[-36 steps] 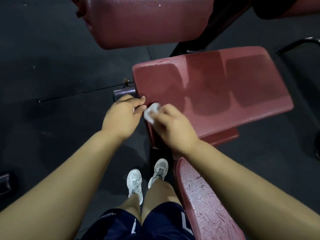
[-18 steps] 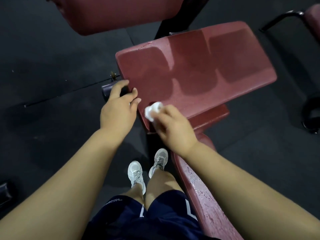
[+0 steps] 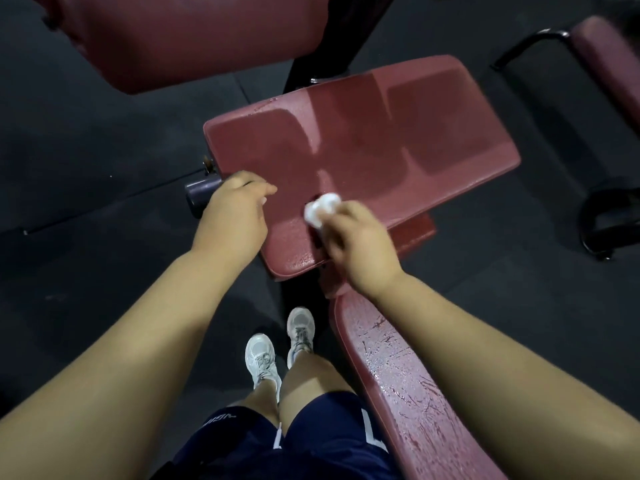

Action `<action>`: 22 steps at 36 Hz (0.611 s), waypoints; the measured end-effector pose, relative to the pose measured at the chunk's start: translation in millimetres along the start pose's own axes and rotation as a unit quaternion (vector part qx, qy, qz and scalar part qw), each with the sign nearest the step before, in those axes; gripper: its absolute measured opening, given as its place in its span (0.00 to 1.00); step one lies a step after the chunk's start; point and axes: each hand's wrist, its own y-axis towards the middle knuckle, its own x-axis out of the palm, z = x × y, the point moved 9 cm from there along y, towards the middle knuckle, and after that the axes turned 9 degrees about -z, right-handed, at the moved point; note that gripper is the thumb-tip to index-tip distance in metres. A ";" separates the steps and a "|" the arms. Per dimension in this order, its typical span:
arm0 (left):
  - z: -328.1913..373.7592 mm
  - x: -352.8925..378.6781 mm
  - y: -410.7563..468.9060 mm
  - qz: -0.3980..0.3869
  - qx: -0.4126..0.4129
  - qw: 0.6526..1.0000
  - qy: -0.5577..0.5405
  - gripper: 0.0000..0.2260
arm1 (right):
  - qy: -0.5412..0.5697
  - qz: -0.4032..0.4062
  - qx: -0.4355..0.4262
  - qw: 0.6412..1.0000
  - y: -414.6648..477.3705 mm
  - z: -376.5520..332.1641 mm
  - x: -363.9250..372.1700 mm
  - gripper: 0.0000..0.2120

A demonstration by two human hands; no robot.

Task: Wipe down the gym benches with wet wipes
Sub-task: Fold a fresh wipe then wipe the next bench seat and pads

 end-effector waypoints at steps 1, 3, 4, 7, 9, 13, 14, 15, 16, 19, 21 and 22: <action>4.1 1.2 3.9 -0.007 0.012 1.000 0.018 0.17 | -0.001 -0.050 -0.059 0.997 -0.4 -8.2 6.7 0.16; 8.7 2.0 12.9 -0.017 0.019 0.998 0.057 0.21 | -0.028 -0.108 -0.118 0.987 4.5 4.1 6.0 0.17; 9.7 2.6 17.6 -0.026 0.016 0.997 0.071 0.22 | -0.044 -0.100 -0.107 0.988 11.4 20.5 -2.2 0.15; 6.4 9.6 29.8 -0.086 -0.015 0.992 0.089 0.26 | -0.084 0.042 0.054 0.994 32.7 94.4 -51.3 0.08; 4.3 15.9 33.5 -0.133 -0.033 0.984 0.112 0.27 | -0.073 0.120 0.207 0.968 30.7 146.3 -74.6 0.15; 4.1 13.3 38.2 -0.150 -0.059 0.976 0.149 0.28 | -0.018 0.181 0.344 0.921 35.6 157.8 -70.6 0.15; 5.3 12.5 38.3 -0.149 -0.059 0.975 0.156 0.28 | -0.020 0.171 0.311 0.935 44.7 135.5 -61.5 0.14; 5.8 12.1 38.3 -0.146 -0.059 0.975 0.159 0.28 | -0.022 0.150 0.246 0.957 54.9 106.6 -49.6 0.13; 5.6 11.5 37.9 -0.144 -0.062 0.975 0.155 0.28 | -0.014 0.104 0.166 0.981 63.5 76.9 -33.5 0.10; 3.6 9.4 39.1 -0.148 -0.077 0.975 0.145 0.29 | -0.003 -0.049 -0.115 0.992 62.7 2.8 1.1 0.09; 0.0 10.3 41.6 -0.166 -0.090 0.970 0.150 0.29 | -0.013 -0.100 -0.205 0.974 64.9 2.5 1.8 0.10; -2.1 10.2 43.1 -0.175 -0.098 0.968 0.150 0.30 | -0.028 -0.098 -0.204 0.974 72.5 15.2 -3.9 0.11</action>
